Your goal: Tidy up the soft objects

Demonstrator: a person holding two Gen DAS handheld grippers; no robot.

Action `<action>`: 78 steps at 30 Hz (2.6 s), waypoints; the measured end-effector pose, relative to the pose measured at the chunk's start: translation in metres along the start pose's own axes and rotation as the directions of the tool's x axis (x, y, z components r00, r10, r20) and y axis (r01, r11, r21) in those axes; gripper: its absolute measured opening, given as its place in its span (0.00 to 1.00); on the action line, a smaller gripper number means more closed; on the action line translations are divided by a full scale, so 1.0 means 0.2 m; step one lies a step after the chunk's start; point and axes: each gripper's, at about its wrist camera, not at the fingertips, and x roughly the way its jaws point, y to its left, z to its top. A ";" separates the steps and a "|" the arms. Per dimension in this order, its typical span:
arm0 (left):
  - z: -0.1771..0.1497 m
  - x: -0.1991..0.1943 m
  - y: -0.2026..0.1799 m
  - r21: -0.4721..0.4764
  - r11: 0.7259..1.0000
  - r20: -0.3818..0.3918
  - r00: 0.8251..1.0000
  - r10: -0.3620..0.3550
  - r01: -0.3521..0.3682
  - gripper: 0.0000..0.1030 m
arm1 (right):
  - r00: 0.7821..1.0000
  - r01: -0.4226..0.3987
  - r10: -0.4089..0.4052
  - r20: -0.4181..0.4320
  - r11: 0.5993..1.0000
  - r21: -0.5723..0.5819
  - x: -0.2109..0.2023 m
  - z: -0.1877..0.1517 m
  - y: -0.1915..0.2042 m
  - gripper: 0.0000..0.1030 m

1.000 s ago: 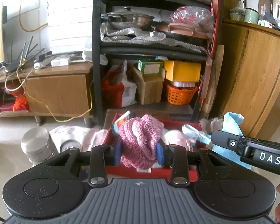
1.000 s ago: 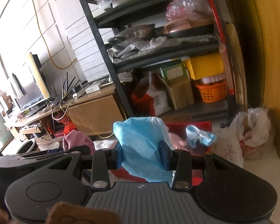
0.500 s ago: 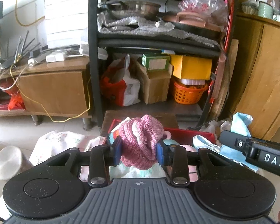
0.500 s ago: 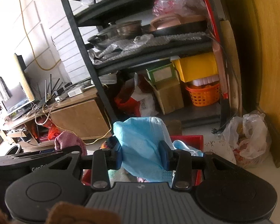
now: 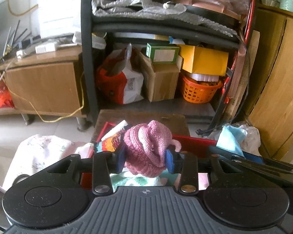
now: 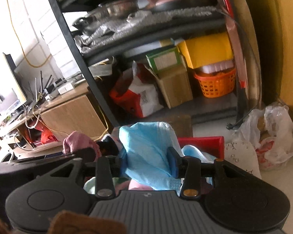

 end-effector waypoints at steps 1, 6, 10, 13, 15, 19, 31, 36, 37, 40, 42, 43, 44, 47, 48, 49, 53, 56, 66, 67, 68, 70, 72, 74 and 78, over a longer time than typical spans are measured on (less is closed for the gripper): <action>0.00 0.01 0.01 -0.002 1.000 -0.004 1.000 0.000 0.000 0.44 | 1.000 0.003 -0.003 0.005 1.000 0.002 0.00 0.00 0.00 0.22; 0.01 0.00 0.04 -0.016 1.000 0.022 0.999 0.027 -0.027 0.75 | 0.999 0.014 -0.015 0.044 1.000 0.018 -0.02 0.01 -0.03 0.35; 0.02 -0.01 0.06 -0.038 0.999 0.020 1.000 0.013 -0.012 0.78 | 0.998 0.014 -0.015 0.054 0.999 0.031 -0.03 0.02 -0.04 0.35; 0.03 -0.01 0.05 -0.032 0.999 0.018 1.000 0.015 -0.015 0.78 | 0.998 0.009 -0.013 0.065 0.999 0.052 -0.04 0.03 -0.06 0.36; 0.03 -0.03 0.06 -0.027 0.999 0.021 1.000 0.020 -0.019 0.78 | 0.997 0.006 -0.011 0.078 0.998 0.065 -0.06 0.04 -0.07 0.35; 0.02 -0.08 0.07 -0.017 0.999 0.028 0.999 0.028 -0.028 0.78 | 0.995 -0.004 -0.004 0.097 0.996 0.086 -0.10 0.06 -0.07 0.36; -0.01 -0.26 0.08 -0.013 0.999 0.052 0.997 0.049 -0.048 0.78 | 0.994 0.022 -0.030 0.109 0.997 0.077 -0.28 0.06 -0.02 0.36; -0.08 -0.35 0.08 -0.014 0.999 0.045 0.998 0.043 -0.042 0.78 | 0.989 0.051 -0.061 0.135 0.996 0.075 -0.42 0.04 -0.02 0.36; -0.09 -0.37 0.07 -0.014 0.999 0.046 0.998 0.040 -0.040 0.78 | 0.988 0.059 -0.068 0.137 0.996 0.066 -0.45 0.03 -0.01 0.36; -0.14 -0.45 0.07 -0.019 0.999 0.054 0.998 0.034 -0.033 0.78 | 0.987 0.069 -0.073 0.140 0.997 0.038 -0.54 -0.01 0.02 0.36; -0.17 -0.50 0.06 -0.014 0.999 0.061 0.998 0.033 -0.032 0.78 | 0.987 0.072 -0.074 0.140 0.997 0.022 -0.60 -0.06 0.03 0.36; -0.19 -0.53 0.06 -0.008 0.999 0.068 0.997 0.034 -0.033 0.78 | 0.987 0.071 -0.073 0.145 0.997 0.020 -0.64 -0.10 0.04 0.36; -0.21 -0.56 0.06 0.002 0.999 0.079 0.996 0.037 -0.037 0.78 | 0.986 0.071 -0.073 0.149 0.997 0.019 -0.67 -0.12 0.04 0.36; -0.25 -0.65 0.05 0.012 0.999 0.099 0.994 0.039 -0.041 0.80 | 0.985 0.056 -0.059 0.161 0.998 0.024 -0.76 -0.19 0.05 0.36; -0.27 -0.67 0.05 0.013 0.999 0.101 0.994 0.036 -0.038 0.80 | 0.984 0.048 -0.052 0.172 0.998 0.029 -0.79 -0.21 0.06 0.36; -0.28 -0.69 0.05 0.015 0.999 0.102 0.994 0.032 -0.034 0.80 | 0.982 0.044 -0.049 0.180 0.999 0.032 -0.83 -0.22 0.07 0.36; -0.34 -0.77 0.05 0.028 0.999 0.122 0.992 0.038 -0.042 0.81 | 0.979 0.019 -0.025 0.204 0.999 0.033 -0.92 -0.29 0.12 0.37; -0.36 -0.82 0.05 0.035 0.998 0.139 0.989 0.043 -0.048 0.82 | 0.974 0.016 -0.020 0.227 1.000 0.021 -0.98 -0.34 0.16 0.38; -0.46 -0.98 0.09 0.020 0.999 0.158 0.987 0.025 -0.028 0.83 | 0.959 0.028 -0.030 0.280 1.000 0.009 -1.13 -0.48 0.24 0.42; -0.47 -0.99 0.10 0.019 0.999 0.160 0.987 0.023 -0.027 0.83 | 0.960 0.028 -0.028 0.278 1.000 0.005 -1.14 -0.50 0.24 0.42; -0.48 -1.01 0.10 0.021 0.999 0.162 0.987 0.021 -0.025 0.83 | 0.961 0.027 -0.027 0.277 1.000 0.002 -1.15 -0.51 0.25 0.42; -0.51 -1.03 0.11 0.024 0.999 0.166 0.986 0.023 -0.028 0.84 | 0.960 0.032 -0.029 0.278 0.999 -0.008 -1.17 -0.53 0.26 0.42; -0.53 -1.06 0.11 0.025 0.999 0.175 0.984 0.032 -0.037 0.86 | 0.959 0.040 -0.033 0.280 0.999 -0.018 -1.18 -0.56 0.27 0.42; -0.55 -1.07 0.11 0.027 0.999 0.179 0.983 0.037 -0.042 0.86 | 0.959 0.041 -0.032 0.282 0.999 -0.027 -1.19 -0.57 0.28 0.43; -0.57 -1.08 0.12 0.026 0.999 0.178 0.983 0.040 -0.045 0.86 | 0.954 0.046 -0.032 0.298 0.998 -0.041 -1.22 -0.58 0.29 0.43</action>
